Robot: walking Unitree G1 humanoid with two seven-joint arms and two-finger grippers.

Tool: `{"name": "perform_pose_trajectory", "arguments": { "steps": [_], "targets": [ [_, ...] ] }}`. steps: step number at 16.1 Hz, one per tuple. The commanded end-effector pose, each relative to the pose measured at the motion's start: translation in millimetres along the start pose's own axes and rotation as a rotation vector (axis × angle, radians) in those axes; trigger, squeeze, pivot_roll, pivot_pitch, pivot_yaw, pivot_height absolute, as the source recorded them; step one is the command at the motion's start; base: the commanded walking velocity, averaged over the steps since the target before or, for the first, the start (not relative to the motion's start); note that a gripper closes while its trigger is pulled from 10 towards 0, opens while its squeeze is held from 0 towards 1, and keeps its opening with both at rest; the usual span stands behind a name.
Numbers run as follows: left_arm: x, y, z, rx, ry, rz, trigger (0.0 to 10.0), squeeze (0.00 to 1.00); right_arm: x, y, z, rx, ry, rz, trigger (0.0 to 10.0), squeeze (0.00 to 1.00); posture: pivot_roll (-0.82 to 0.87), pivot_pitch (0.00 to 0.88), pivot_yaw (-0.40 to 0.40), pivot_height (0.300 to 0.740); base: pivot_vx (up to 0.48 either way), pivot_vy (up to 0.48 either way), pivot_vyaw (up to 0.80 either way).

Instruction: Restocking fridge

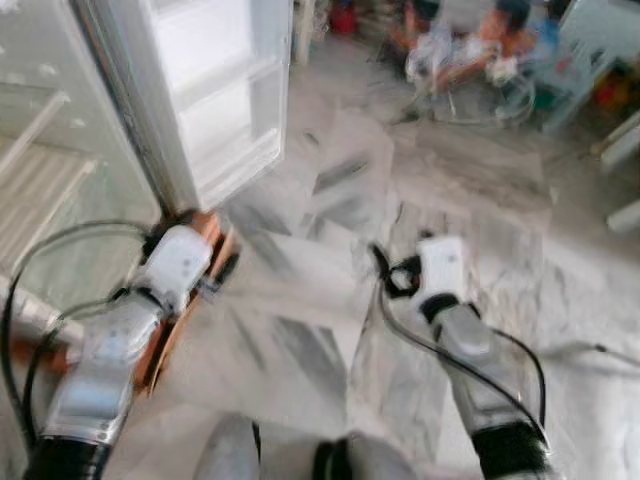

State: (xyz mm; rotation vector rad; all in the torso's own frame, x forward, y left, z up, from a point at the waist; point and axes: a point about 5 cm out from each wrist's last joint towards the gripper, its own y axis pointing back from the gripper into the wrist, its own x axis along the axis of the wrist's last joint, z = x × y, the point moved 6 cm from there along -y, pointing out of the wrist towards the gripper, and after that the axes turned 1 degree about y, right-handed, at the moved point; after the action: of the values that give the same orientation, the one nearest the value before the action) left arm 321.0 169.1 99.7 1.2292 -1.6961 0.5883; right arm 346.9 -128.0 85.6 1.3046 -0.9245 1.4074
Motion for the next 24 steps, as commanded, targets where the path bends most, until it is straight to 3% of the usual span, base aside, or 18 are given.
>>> {"name": "perform_pose_trajectory", "arguments": {
  "steps": [1, 3, 5, 6, 7, 9, 12, 14, 18, 23, 24],
  "targets": [
    [-3.7, 3.1, 20.9, -0.038, 0.007, 0.010, 10.0, 0.00, -0.4, 5.7, 13.4, -0.007, 0.015, -0.013, 10.0, 0.00, 0.13, 0.172, -0.126, 0.740, 0.416, 0.000, 0.00],
    [-16.4, 9.0, 31.2, -0.039, 0.049, -0.027, 10.0, 0.00, 4.1, 7.0, 10.5, 0.009, 0.009, 0.010, 10.0, 0.00, 0.12, 0.165, -0.126, 0.740, 0.446, 0.000, 0.00],
    [-31.1, 10.4, 25.9, 0.121, 0.183, -0.065, 10.0, 0.00, 7.3, 4.3, 1.6, -0.031, -0.123, 0.046, 10.0, 0.00, 0.11, 0.145, -0.140, 0.740, 0.388, -0.277, 0.00],
    [-32.6, 11.3, 21.3, 0.182, 0.202, -0.060, 10.0, 0.00, 2.0, 2.4, 4.1, -0.107, -0.209, 0.022, 10.0, 0.00, 0.12, 0.144, -0.138, 0.740, 0.382, -0.285, 0.00],
    [-44.3, 14.9, 9.7, 0.272, 0.206, -0.101, 10.0, 0.00, 0.6, 2.6, 7.6, -0.194, -0.216, 0.020, 10.0, 0.00, 0.12, 0.144, -0.127, 0.740, 0.382, -0.285, 0.00],
    [-52.3, 18.8, -4.1, 0.373, 0.255, -0.133, 10.0, 0.00, 3.7, 7.2, 7.2, -0.206, -0.209, 0.044, 10.0, 0.00, 0.13, 0.151, -0.115, 0.740, 0.352, -0.317, 0.00],
    [-35.3, 5.6, 9.3, 0.270, 0.197, -0.083, 10.0, 0.00, -6.0, 14.2, 21.2, -0.190, -0.180, 0.035, 10.0, 0.00, 0.14, 0.144, -0.106, 0.740, 0.319, -0.355, 0.21],
    [-35.4, 3.0, 8.7, 0.295, 0.201, -0.083, 10.0, 0.00, -9.6, 16.0, 28.1, -0.240, -0.195, 0.028, 10.0, 0.00, 0.13, 0.140, -0.094, 0.740, 0.150, -0.401, 0.62],
    [-38.2, 1.8, 15.4, 0.297, 0.183, -0.105, 10.0, 0.00, -15.7, 19.5, 25.1, -0.243, -0.202, 0.023, 10.0, 0.00, 0.14, 0.127, -0.063, 0.740, 0.000, -0.433, 0.59],
    [-38.0, -9.7, 8.0, 0.255, 0.090, -0.139, 10.0, 0.00, -11.6, 9.5, 29.0, -0.269, -0.217, 0.051, 10.0, 0.00, 0.19, 0.114, 0.006, 0.740, 0.000, -0.175, 0.00],
    [-39.9, -9.9, -1.7, 0.274, 0.067, -0.153, 10.0, 0.00, -5.8, 5.6, 26.3, -0.262, -0.212, 0.066, 10.0, 0.00, 0.19, 0.118, 0.018, 0.740, 0.000, 0.000, 0.00]
  ]
}}
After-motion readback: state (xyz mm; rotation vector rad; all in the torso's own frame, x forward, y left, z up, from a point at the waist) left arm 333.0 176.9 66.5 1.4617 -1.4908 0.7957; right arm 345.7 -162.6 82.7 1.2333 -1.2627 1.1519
